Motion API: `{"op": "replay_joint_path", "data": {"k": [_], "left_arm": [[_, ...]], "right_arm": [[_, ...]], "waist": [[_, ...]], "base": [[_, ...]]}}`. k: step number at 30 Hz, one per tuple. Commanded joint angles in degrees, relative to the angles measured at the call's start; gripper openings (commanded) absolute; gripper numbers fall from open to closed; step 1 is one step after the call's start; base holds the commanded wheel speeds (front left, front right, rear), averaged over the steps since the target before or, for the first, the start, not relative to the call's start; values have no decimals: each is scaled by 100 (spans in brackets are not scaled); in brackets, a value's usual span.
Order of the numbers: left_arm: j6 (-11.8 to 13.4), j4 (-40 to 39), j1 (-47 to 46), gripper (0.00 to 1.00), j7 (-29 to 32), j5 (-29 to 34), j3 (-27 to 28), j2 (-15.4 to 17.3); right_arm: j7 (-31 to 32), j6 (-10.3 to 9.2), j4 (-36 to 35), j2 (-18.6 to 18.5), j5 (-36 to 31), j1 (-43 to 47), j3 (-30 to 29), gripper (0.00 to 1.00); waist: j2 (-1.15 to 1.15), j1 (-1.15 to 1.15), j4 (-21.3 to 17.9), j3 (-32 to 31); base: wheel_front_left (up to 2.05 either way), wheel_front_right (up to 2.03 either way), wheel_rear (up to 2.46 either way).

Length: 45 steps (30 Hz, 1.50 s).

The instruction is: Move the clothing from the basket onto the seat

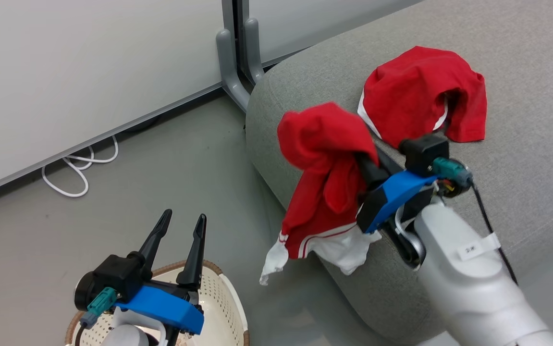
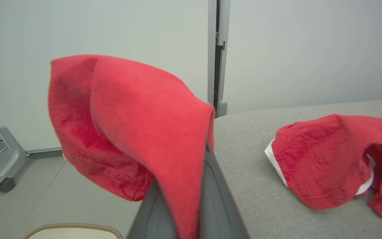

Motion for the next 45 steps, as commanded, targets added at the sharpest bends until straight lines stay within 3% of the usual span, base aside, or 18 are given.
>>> {"op": "replay_joint_path", "data": {"k": [1, 7, 15, 21, 26, 34, 43, 44, 45], "left_arm": [[-8, -28, -64, 100, -25, 23, -2, 40], [-9, -137, -213, 100, -22, 62, -57, 118], [-8, -430, -567, 100, -22, 193, -130, 303], [-8, -736, -982, 100, -22, 287, -210, 499], [-8, -998, -1370, 100, -22, 408, -299, 614], [-8, -1343, -1730, 100, -21, 525, -254, 660], [-8, -1415, -1784, 100, -22, 589, -149, 564], [-8, -1405, -1786, 100, -22, 592, -146, 556], [-8, -1390, -1787, 100, -22, 594, -152, 545]], "right_arm": [[-30, 1, 24, -33, -30, -145, -58, 0], [115, 1, 249, -457, -283, -1141, -709, 0], [260, 1, 516, -1389, -608, -2339, -1724, 0], [179, 1, 651, -2066, -834, -2773, -2720, 0], [68, 1, 802, -2410, -1072, -2621, -3622, 0], [-26, 1, 936, -2188, -1597, -2168, -4667, 0], [-29, 1, 689, -1768, -2180, -1944, -5192, 0], [-29, 1, 659, -1732, -2231, -1929, -5217, 16], [-29, 1, 627, -1709, -2288, -1902, -5225, 40]], "waist": [[0, 0, 27, 34], [0, 0, 174, 327], [0, 0, 467, 1073], [0, 0, 718, 1895], [0, 0, 925, 2585], [0, 0, 1148, 3190], [0, 0, 1239, 3243], [0, 0, 1249, 3229], [0, 0, 1260, 3211]], "base": [[0, 0, 0], [0, 0, 0], [0, 0, 0], [0, 0, 0], [0, 0, 0], [0, 0, 0], [0, 0, 0], [0, 0, 0], [0, 0, 0]]}}
